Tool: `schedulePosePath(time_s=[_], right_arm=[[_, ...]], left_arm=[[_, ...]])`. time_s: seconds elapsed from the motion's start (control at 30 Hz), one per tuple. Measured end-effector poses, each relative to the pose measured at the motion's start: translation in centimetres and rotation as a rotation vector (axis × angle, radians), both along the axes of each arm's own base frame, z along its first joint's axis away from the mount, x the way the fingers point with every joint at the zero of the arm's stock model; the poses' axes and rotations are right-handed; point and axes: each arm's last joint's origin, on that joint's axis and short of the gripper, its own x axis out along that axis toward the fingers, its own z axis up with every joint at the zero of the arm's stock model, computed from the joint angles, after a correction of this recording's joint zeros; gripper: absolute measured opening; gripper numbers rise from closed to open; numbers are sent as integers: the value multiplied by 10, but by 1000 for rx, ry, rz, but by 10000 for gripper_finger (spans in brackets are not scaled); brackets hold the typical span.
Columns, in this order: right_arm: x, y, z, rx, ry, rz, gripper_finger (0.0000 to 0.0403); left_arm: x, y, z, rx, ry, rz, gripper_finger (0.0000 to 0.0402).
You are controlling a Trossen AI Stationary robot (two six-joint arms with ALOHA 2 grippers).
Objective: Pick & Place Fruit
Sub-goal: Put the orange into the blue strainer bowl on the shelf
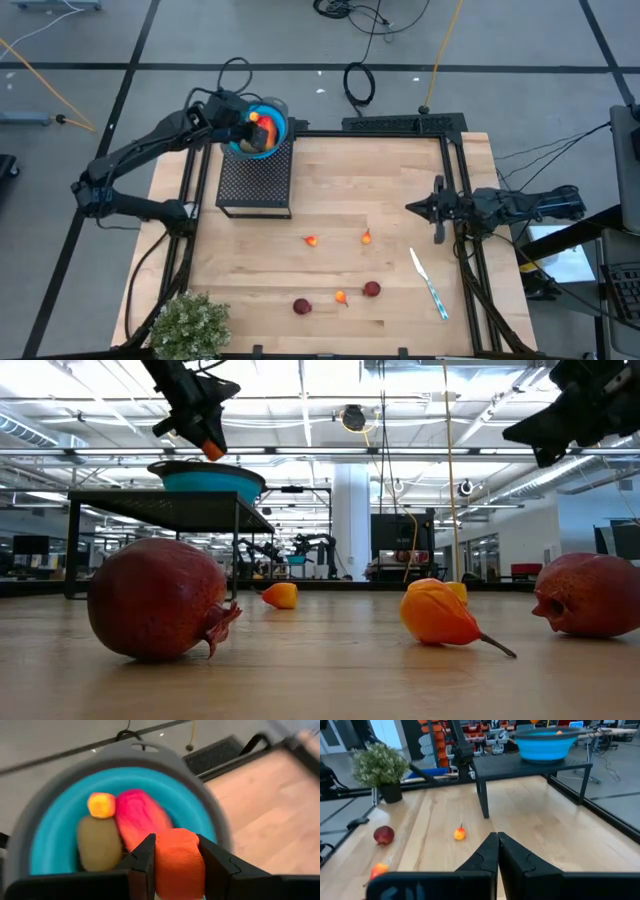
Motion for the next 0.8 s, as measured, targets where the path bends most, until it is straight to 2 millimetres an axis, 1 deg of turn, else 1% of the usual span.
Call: schedulePosePath(time_s=[0.17,0.3,0.47,0.67,0.8], right_arm=[[1,0,-4,6,9,-1,0],[1,0,-4,22,7,-4,0],[1,0,-4,24,7,-4,0],[1,0,-2,26,-9,-4,0],[1,0,0,25,-32,-3,0]], left_arm=[[7,5,-8,37,96,-71,104],[11,9,-15,97,215,-99,104],[16,14,-28,98,350,-147,104],[20,16,-32,97,371,-163,107],[20,16,-31,100,361,-159,134]])
